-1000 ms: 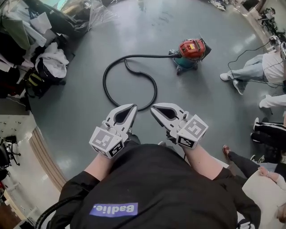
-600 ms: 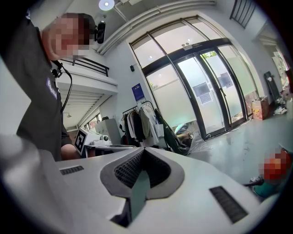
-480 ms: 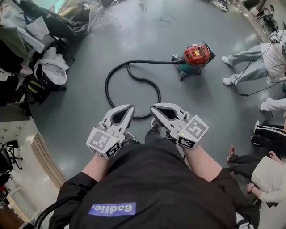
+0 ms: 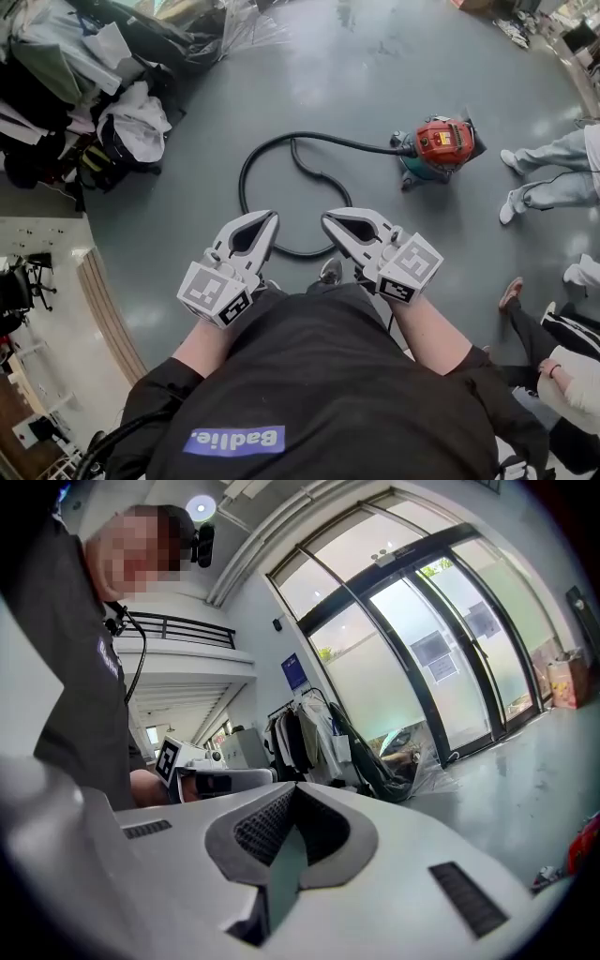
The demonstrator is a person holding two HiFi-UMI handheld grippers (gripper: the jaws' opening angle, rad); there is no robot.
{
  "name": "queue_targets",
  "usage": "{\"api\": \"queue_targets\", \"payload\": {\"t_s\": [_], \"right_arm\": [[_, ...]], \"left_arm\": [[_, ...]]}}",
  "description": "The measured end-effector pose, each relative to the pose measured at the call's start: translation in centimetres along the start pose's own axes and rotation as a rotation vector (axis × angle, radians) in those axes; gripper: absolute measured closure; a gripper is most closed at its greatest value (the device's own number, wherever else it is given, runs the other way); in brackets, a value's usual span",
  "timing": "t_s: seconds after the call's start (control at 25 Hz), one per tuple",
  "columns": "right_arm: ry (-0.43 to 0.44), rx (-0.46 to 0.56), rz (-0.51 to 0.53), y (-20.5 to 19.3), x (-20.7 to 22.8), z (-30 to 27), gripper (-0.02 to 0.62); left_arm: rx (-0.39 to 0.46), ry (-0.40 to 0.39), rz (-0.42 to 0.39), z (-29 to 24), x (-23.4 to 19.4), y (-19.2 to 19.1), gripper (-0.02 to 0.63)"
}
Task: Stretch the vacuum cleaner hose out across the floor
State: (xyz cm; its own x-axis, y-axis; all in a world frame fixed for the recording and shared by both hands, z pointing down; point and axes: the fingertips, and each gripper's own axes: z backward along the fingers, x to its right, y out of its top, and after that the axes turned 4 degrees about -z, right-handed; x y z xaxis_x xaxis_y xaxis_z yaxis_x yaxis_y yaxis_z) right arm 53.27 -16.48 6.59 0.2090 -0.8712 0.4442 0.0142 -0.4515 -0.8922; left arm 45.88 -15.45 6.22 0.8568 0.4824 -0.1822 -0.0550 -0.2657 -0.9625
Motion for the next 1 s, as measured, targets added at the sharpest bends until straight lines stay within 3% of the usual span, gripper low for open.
{"api": "queue_targets", "payload": {"t_s": [0.4,0.72,1.0], "right_arm": [[0.042,-0.053,-0.006,0.2,3.3,-4.5,0.598],[-0.023,-0.070,-0.010,0.5,2.8,-15.7,0.598],[-0.105,-0.057,-0.014,1.4,2.3,-25.5,0.598]], "left_arm": [[0.008,0.068,0.026,-0.8,-5.5,-0.6,0.607],[0.012,0.034,-0.017,3.2,-16.5,-0.9,0.607],[-0.002,-0.030,-0.004,6.9,-26.1,-1.4,0.607]]}}
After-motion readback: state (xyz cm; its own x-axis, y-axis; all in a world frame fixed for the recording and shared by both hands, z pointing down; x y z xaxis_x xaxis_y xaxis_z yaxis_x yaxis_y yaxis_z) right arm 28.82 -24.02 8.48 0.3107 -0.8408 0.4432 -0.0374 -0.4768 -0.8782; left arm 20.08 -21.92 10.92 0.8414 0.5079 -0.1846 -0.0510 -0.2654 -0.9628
